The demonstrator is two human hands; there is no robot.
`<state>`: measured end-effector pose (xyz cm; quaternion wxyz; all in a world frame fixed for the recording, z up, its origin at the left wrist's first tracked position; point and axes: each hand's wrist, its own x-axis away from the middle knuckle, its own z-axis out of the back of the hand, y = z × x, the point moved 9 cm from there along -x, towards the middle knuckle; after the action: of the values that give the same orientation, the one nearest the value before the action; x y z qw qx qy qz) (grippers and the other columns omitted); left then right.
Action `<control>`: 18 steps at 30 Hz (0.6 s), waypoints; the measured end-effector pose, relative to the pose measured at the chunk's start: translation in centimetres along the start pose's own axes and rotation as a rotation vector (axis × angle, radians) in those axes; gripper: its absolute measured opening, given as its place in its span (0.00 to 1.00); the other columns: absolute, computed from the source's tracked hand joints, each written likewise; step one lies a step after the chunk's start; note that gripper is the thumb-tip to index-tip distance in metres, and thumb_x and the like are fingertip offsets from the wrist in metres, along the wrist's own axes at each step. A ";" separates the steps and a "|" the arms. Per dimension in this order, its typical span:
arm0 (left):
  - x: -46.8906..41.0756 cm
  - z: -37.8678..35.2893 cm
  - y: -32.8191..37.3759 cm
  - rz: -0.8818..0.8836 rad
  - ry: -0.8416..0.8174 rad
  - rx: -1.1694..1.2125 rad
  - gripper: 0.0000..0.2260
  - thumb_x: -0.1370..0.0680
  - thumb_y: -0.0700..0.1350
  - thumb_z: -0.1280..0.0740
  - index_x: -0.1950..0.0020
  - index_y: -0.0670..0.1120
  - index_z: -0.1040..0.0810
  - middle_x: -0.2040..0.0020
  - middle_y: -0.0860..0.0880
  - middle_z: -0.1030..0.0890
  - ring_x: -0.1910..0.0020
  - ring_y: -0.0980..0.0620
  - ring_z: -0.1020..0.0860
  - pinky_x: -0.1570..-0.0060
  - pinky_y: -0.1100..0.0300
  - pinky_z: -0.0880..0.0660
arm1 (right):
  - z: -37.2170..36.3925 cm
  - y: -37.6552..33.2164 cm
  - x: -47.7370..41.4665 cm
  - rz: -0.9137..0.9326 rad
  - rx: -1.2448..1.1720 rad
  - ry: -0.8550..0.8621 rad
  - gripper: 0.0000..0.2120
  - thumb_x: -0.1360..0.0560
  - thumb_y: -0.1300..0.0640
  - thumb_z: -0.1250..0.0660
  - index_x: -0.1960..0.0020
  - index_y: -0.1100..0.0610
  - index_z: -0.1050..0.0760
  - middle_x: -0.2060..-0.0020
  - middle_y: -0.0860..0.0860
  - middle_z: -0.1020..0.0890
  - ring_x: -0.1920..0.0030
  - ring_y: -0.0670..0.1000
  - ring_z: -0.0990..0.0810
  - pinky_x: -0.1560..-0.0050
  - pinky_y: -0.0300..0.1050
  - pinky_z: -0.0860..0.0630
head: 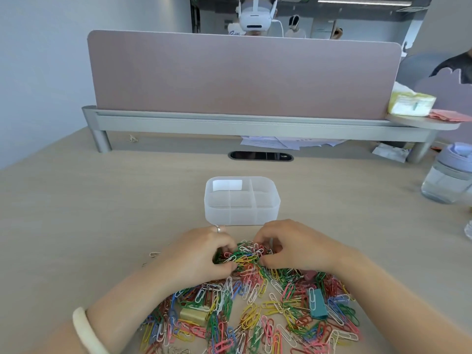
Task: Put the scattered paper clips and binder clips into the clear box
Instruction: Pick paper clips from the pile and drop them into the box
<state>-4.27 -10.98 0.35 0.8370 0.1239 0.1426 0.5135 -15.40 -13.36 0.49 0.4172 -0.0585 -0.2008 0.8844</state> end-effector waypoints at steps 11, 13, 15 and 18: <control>0.2 0.6 0.4 0.008 0.055 0.059 0.08 0.29 0.54 0.32 0.55 0.52 0.21 0.66 0.58 0.32 0.69 0.62 0.33 0.65 0.62 0.36 | 0.3 -0.1 0.0 0.045 -0.054 0.045 0.10 0.30 0.50 0.30 0.49 0.50 0.21 0.57 0.42 0.23 0.62 0.39 0.27 0.58 0.33 0.32; 0.2 0.6 0.3 0.019 0.060 0.074 0.08 0.29 0.54 0.31 0.55 0.52 0.21 0.65 0.58 0.30 0.67 0.62 0.33 0.63 0.60 0.34 | 0.5 0.1 0.0 0.036 -0.070 0.053 0.10 0.31 0.51 0.29 0.50 0.51 0.20 0.58 0.43 0.22 0.62 0.40 0.26 0.58 0.34 0.30; 0.2 0.5 0.3 0.027 0.055 0.088 0.09 0.29 0.54 0.32 0.52 0.52 0.21 0.63 0.58 0.29 0.66 0.62 0.32 0.61 0.59 0.33 | 0.8 0.4 0.1 0.026 -0.090 0.066 0.09 0.31 0.52 0.29 0.52 0.52 0.20 0.61 0.42 0.23 0.64 0.39 0.26 0.61 0.31 0.31; 0.3 0.7 0.4 0.021 0.054 0.123 0.08 0.30 0.52 0.31 0.53 0.52 0.20 0.65 0.58 0.30 0.66 0.61 0.32 0.61 0.58 0.33 | 1.0 0.9 0.1 0.009 -0.118 0.076 0.08 0.31 0.52 0.28 0.54 0.53 0.20 0.63 0.42 0.24 0.65 0.39 0.26 0.62 0.30 0.31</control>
<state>-4.21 -10.60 1.10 0.8182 0.1627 0.1954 0.5157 -16.38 -14.07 1.04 0.4163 -0.1177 -0.2364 0.8700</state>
